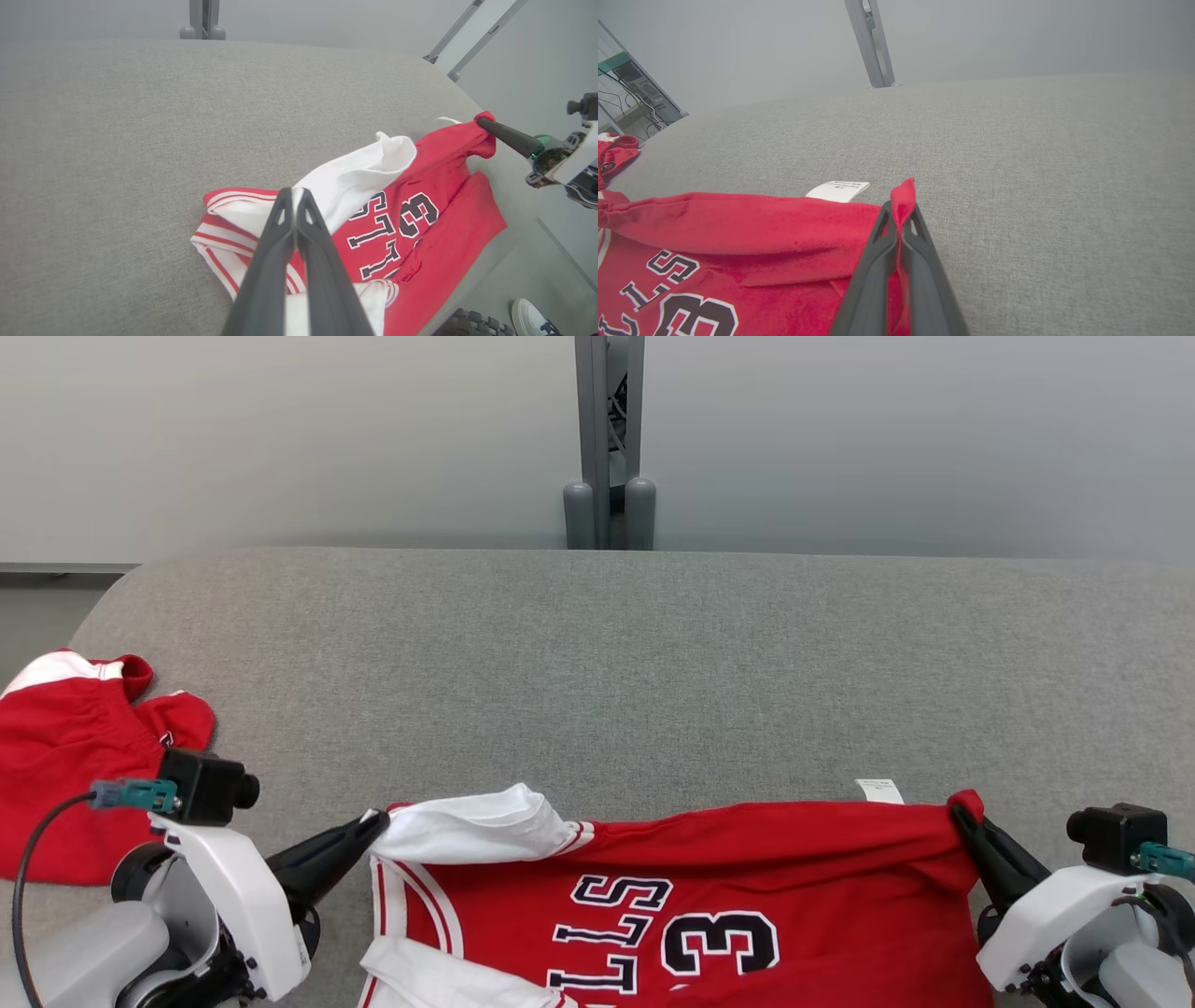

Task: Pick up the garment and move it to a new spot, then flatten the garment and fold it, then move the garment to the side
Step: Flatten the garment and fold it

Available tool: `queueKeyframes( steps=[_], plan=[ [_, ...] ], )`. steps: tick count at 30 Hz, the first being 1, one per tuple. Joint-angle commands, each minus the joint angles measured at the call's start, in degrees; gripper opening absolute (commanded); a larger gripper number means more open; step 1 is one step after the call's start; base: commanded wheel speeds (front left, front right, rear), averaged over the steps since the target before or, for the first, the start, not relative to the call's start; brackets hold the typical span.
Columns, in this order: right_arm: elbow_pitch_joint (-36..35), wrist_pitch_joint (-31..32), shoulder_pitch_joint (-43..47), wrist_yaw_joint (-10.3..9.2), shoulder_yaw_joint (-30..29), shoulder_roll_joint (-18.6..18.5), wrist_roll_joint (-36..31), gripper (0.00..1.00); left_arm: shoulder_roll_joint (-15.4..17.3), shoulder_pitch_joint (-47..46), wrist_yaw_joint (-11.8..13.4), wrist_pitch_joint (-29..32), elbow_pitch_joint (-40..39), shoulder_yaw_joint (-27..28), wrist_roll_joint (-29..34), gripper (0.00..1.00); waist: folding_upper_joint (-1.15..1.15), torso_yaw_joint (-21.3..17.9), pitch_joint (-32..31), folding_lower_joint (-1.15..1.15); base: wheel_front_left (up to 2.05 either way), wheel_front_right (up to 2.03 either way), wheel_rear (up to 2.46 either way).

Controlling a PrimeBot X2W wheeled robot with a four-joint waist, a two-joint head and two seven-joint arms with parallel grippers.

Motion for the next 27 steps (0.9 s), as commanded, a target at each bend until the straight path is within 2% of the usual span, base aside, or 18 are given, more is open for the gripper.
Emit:
queueKeyframes(
  steps=[1,6,15,27],
  plan=[
    [-0.2,-0.1,0.8,0.0,-0.2,-0.4,-0.3,0.0,0.4,0.8,0.3,0.1,-0.5,0.0,-0.2,0.0,0.0,0.3,-0.2,0.0,0.0,0.0,0.0],
    [-1.6,-0.1,3.3,0.0,0.2,-1.2,0.2,0.0,1.6,3.0,1.4,1.8,-4.0,-0.6,-0.1,0.0,0.0,1.0,-0.9,0.0,0.0,0.0,0.0],
    [-4.4,-0.1,5.2,0.0,5.4,-4.1,4.0,0.0,3.0,6.5,3.0,5.5,-8.4,-1.2,-0.3,0.0,0.0,1.2,-2.1,0.0,0.0,0.0,0.0],
    [-1.9,-0.1,3.7,0.0,11.8,-6.3,7.4,0.0,4.3,8.9,4.3,10.4,-10.7,-1.5,-0.7,0.0,0.0,1.4,-2.4,0.0,0.0,0.0,0.0]
  ],
)
